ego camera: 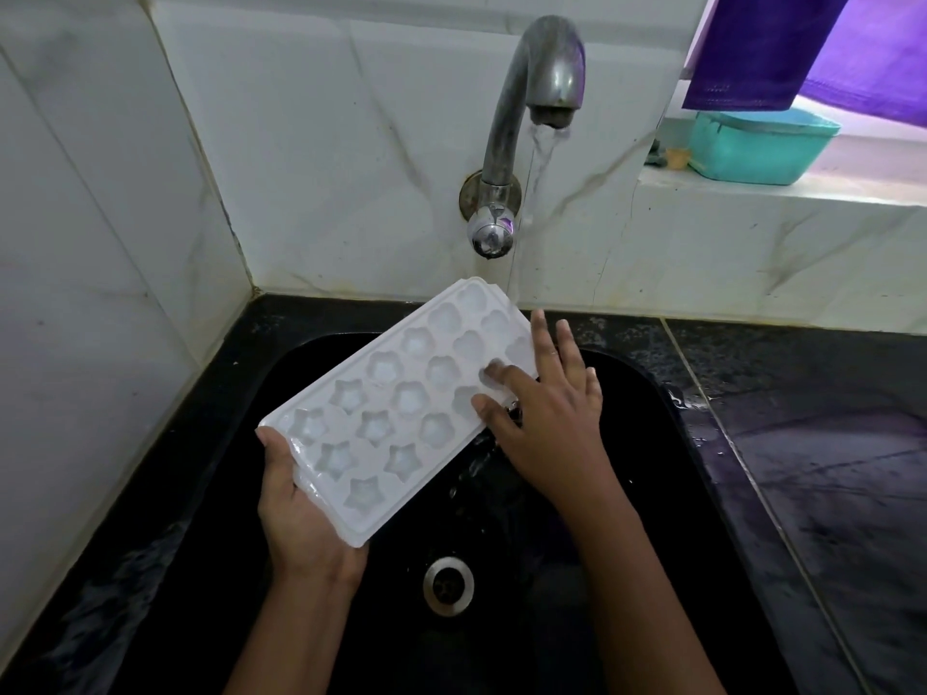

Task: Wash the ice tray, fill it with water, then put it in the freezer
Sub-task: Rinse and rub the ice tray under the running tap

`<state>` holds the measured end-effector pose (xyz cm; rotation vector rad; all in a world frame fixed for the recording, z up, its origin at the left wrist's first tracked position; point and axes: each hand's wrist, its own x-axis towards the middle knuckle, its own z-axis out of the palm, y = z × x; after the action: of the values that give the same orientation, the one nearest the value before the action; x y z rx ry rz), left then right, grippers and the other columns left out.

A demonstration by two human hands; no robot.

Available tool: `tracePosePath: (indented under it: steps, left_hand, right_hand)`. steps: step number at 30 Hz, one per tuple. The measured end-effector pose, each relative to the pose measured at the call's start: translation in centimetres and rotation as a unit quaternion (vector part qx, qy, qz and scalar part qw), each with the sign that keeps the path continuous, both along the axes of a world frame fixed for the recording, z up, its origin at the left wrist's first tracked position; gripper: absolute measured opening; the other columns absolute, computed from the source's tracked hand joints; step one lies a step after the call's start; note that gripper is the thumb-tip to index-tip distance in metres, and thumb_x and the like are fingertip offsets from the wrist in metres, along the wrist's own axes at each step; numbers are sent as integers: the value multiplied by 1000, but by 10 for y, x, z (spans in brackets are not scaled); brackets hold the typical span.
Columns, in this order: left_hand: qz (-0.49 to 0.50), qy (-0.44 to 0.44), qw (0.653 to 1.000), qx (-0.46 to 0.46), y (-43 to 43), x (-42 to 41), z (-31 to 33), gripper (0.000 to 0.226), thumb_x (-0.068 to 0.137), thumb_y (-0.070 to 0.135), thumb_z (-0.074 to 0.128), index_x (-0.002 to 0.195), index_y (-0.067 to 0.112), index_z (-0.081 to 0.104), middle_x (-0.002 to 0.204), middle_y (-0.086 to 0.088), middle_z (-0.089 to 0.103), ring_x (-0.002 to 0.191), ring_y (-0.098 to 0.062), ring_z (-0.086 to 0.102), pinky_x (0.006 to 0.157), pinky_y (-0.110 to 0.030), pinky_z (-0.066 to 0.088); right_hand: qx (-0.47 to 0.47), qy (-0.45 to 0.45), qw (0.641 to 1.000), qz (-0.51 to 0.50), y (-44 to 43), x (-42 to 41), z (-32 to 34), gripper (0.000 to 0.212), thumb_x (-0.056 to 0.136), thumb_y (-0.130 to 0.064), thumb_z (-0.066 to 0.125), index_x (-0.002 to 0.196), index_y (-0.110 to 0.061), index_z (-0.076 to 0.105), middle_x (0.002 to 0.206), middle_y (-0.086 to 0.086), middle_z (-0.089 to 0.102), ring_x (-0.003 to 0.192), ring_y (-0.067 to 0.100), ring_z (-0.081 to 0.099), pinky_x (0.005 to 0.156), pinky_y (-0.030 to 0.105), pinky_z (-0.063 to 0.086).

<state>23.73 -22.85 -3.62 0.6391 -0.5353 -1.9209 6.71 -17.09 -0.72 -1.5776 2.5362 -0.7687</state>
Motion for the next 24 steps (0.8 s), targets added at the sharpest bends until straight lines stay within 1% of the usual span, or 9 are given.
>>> tracePosePath:
  steps: [3, 6, 9, 12, 16, 18, 20, 22, 24]
  left_hand:
    - [5, -6, 1000, 4, 2, 0, 0, 69, 92, 63, 26, 136, 16, 50, 128, -13, 62, 114, -31, 62, 81, -42, 57]
    - [0, -9, 1000, 9, 6, -3, 1, 70, 91, 63, 27, 136, 15, 50, 126, -13, 63, 111, -30, 64, 74, -38, 58]
    - [3, -2, 1000, 14, 9, -7, 3, 68, 92, 61, 26, 133, 14, 52, 122, -13, 66, 106, -29, 66, 69, -36, 59]
    - [23, -2, 1000, 3, 9, -5, 3, 67, 93, 61, 24, 134, 14, 51, 123, -12, 65, 108, -29, 65, 72, -36, 58]
    - [40, -13, 999, -2, 8, -4, 1, 65, 93, 61, 26, 133, 16, 52, 124, -10, 65, 110, -28, 64, 76, -37, 58]
    - [33, -19, 999, 1, 9, -6, 1, 68, 91, 62, 28, 136, 15, 50, 127, -11, 62, 113, -29, 63, 80, -39, 58]
    - [29, -20, 999, 6, 9, -7, 2, 72, 88, 63, 30, 137, 14, 48, 129, -13, 61, 114, -30, 62, 80, -39, 57]
    - [33, -18, 999, 5, 8, -6, 1, 72, 89, 63, 29, 137, 14, 48, 130, -13, 61, 115, -30, 61, 84, -41, 56]
    - [40, -14, 999, 3, 6, -5, 0, 69, 91, 62, 27, 136, 14, 49, 128, -12, 62, 114, -29, 62, 85, -42, 55]
  right_hand:
    - [14, 8, 1000, -1, 2, -1, 1, 29, 88, -48, 55, 110, -31, 63, 159, -8, -5, 144, 12, -16, 114, 46, -3]
    - [25, 30, 998, -39, 5, -3, 3, 26, 85, -52, 57, 98, -30, 63, 159, -6, -2, 144, 13, -15, 113, 46, -6]
    - [-4, 34, 999, -39, 4, -1, 2, 27, 87, -47, 57, 105, -29, 64, 159, -4, -4, 145, 15, -15, 113, 49, -5]
    - [-10, 17, 1000, -10, 1, 2, 2, 27, 90, -44, 55, 113, -32, 64, 158, -8, -7, 144, 13, -17, 113, 48, -5]
    - [-8, 22, 999, -32, 2, 2, 2, 27, 88, -45, 57, 107, -30, 68, 159, -7, -2, 145, 14, -13, 113, 47, -6]
    - [-5, 37, 998, -49, 0, 5, 0, 29, 89, -45, 55, 110, -28, 66, 159, -4, -3, 145, 16, -13, 113, 49, -4]
    - [-1, 46, 998, -44, -2, 10, -2, 30, 92, -43, 51, 117, -29, 60, 159, -4, -9, 145, 17, -15, 113, 50, -3]
    - [6, 29, 999, -29, -4, 12, -3, 32, 94, -42, 47, 122, -30, 57, 158, -6, -13, 144, 15, -18, 114, 49, -4]
    - [4, 17, 1000, -24, -4, 11, -3, 33, 94, -42, 48, 123, -31, 58, 158, -8, -11, 144, 15, -18, 114, 47, -5]
